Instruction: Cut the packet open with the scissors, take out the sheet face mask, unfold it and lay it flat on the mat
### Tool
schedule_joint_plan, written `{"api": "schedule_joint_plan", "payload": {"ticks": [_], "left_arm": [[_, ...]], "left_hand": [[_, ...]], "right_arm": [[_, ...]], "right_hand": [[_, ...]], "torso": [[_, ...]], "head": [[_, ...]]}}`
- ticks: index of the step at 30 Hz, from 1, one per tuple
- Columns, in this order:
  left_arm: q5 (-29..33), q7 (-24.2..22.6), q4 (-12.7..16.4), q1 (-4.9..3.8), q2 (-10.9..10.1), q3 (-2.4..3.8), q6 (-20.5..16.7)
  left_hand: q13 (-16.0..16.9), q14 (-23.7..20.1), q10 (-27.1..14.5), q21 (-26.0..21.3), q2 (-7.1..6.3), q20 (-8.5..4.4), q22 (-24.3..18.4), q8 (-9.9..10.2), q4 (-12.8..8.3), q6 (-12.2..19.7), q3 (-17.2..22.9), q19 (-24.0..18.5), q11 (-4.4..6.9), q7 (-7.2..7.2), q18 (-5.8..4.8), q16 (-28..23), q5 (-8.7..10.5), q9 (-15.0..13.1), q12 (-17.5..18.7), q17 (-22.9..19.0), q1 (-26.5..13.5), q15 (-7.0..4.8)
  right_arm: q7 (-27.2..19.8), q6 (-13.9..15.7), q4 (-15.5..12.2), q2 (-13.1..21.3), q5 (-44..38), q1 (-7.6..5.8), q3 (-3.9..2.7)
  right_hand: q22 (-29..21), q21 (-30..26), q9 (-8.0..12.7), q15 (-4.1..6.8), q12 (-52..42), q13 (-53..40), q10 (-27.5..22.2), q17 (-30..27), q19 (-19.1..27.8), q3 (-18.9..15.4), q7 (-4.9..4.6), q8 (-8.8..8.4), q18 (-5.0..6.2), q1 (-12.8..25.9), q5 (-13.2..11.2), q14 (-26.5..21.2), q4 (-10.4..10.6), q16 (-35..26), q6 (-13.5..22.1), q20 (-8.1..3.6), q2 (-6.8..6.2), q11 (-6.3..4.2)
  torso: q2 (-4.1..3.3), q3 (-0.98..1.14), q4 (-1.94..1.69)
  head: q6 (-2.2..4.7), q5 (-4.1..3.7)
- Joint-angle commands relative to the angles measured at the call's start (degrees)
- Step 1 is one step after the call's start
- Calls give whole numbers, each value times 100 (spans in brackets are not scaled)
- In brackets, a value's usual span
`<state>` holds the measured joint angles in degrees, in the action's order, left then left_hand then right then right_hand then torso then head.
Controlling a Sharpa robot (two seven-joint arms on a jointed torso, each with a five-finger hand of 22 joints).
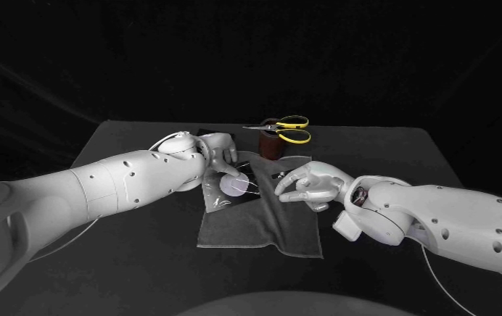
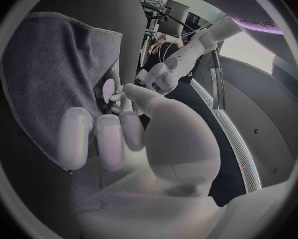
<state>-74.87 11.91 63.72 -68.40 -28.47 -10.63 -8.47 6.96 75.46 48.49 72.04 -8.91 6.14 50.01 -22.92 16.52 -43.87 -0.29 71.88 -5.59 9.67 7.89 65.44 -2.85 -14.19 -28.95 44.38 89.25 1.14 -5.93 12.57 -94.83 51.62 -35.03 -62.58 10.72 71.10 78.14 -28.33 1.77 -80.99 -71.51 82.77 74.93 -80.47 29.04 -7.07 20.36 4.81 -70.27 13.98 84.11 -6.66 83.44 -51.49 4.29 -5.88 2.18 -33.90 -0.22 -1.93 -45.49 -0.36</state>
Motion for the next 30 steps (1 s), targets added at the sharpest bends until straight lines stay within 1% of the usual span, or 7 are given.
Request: {"api": "schedule_joint_plan", "payload": {"ticks": [1, 8, 15, 20, 22, 25, 30], "left_arm": [[35, 30, -26, 3, 26, 5, 202], [46, 105, -47, 12, 40, 5, 701], [77, 129, -114, 46, 63, 5, 872], [110, 61, -108, 56, 65, 4, 879], [118, 27, -109, 58, 66, 4, 841], [135, -18, -121, 60, 66, 4, 751], [165, -124, -134, 60, 50, 4, 460]], "left_hand": [[-10, 20, 1, 31, 46, 33, -4, 22, 5, 4, 45, 28, -52, 33, -98, -39, 7, 10, 12, -8, 0, 22], [-14, 111, 225, 167, 199, 33, 267, -52, -14, -210, 189, 144, -12, -25, -135, 29, 8, 11, -55, 96, 142, -2], [-53, 149, 339, 232, 320, 16, 383, -37, -21, -317, 320, 196, -1, -50, -154, 36, 6, 39, -9, 91, 263, -16], [-158, 197, 621, 296, 414, -32, 498, -26, -16, -584, 675, 234, 64, -131, -170, 61, 3, 74, 157, 131, 576, -73], [-232, 254, 847, 347, 429, -71, 597, -14, -13, -765, 973, 271, 110, -168, -186, 114, 5, 89, 293, 214, 739, -116], [-310, 299, 1106, 380, 349, -95, 649, 48, -9, -937, 1421, 280, 127, -170, -194, 136, 11, 117, 520, 251, 783, -133], [-290, 388, 1502, 461, 169, -145, 794, 89, -197, -1192, 2214, 331, 197, -197, -213, 188, 15, 89, 754, 347, 784, -187]], "right_arm": [[102, -173, -17, -9, -443, 2, -2], [210, -166, -29, -13, -728, 2, -2], [255, -117, -42, -16, -802, 2, -2], [266, -65, -38, -11, -833, 2, -2], [270, -43, -38, -11, -841, 2, -2], [271, -10, -39, -12, -858, 2, -2], [270, 44, -33, -4, -899, 1, -3]], "right_hand": [[38, 23, -10, -3, -153, -875, 146, 987, 1, -2, -39, -49, -81, 14, 9, 503, 54, 172, 11, 9, -29, 34], [172, 105, -16, -21, -275, -1027, 223, 1112, -75, -12, -56, -107, -108, 10, -9, 520, 92, 301, 25, 21, -31, 49], [123, 72, -13, -28, -236, -979, 186, 1099, -49, -15, -65, -130, -97, 23, -18, 516, 113, 291, 43, 26, -30, 58], [75, 41, -14, -31, -206, -943, 160, 1074, -24, -16, -68, -135, -87, 26, -26, 511, 121, 270, 44, 29, -27, 60], [61, 30, -15, -34, -202, -939, 154, 1070, -15, -17, -70, -141, -84, 31, -39, 508, 132, 267, 46, 32, -24, 63], [26, 6, -16, -36, -188, -923, 142, 1056, 4, -18, -72, -147, -76, 33, -49, 505, 138, 255, 49, 34, -23, 65], [-31, -34, -17, -40, -149, -877, 107, 1024, 36, -18, -75, -158, -64, 33, -70, 496, 148, 227, 55, 38, -21, 69]], "torso": [[2, 0, -2], [6, 3, -8], [1, -2, 4], [1, 2, -2], [0, 6, -5], [2, 5, -2], [4, 3, -3]], "head": [[-15, -6], [-36, -9], [-46, -15], [-74, -19], [-77, -22], [-82, -19], [-84, -26]]}}
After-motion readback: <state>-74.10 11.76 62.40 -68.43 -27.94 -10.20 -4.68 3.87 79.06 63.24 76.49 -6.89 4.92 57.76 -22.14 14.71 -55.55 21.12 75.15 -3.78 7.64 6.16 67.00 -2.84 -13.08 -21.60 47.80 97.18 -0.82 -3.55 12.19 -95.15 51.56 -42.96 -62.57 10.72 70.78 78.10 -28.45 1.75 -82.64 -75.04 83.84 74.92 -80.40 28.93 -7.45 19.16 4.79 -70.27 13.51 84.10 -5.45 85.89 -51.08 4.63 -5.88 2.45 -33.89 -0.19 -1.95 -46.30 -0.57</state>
